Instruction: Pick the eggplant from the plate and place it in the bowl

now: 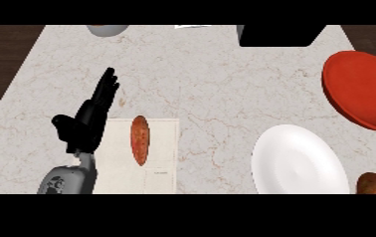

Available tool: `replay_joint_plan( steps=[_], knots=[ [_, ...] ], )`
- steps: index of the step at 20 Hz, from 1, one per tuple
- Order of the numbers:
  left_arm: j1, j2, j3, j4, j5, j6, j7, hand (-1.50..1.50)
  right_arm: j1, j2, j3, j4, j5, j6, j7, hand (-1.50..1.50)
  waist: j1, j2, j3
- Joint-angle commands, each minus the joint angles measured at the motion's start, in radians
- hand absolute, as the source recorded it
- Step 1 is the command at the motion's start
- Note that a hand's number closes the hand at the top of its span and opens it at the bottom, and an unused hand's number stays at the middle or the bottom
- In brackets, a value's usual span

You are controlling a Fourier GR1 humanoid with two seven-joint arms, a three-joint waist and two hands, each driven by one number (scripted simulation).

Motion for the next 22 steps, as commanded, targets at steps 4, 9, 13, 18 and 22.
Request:
replay_joint_plan(
  steps=[4, 9, 13, 18, 22],
  knots=[
    [0.009, 0.003, 0.001, -0.023, -0.007, -0.009, 0.006, 0.0, -0.295, -0.113, -0.01, 0.128, -0.018, -0.063, 0.252, 1.5, 0.016, 0.002, 0.001],
    [-0.014, 0.028, 0.046, 0.032, 0.039, -0.059, -0.031, 0.0, -0.437, -0.178, 0.008, 0.325, 0.01, -0.067, 0.286, 1.5, 0.019, 0.004, 0.001],
    [-0.009, -0.008, 0.01, 0.046, -0.006, -0.021, -0.05, 0.0, -0.461, -0.231, 0.014, 0.463, 0.202, -0.103, 0.161, 1.5, 0.023, 0.007, 0.001],
    [-0.015, -0.034, -0.026, -0.002, -0.026, 0.001, 0.019, 0.0, -0.503, -0.269, 0.107, 0.668, 0.428, -0.202, 0.001, 1.5, 0.033, 0.009, 0.002],
    [-0.007, -0.025, -0.014, 0.023, -0.019, -0.019, -0.056, 0.0, -0.585, -0.264, 0.135, 0.91, 0.519, -0.308, -0.114, 1.5, 0.033, 0.01, 0.002]
  ],
)
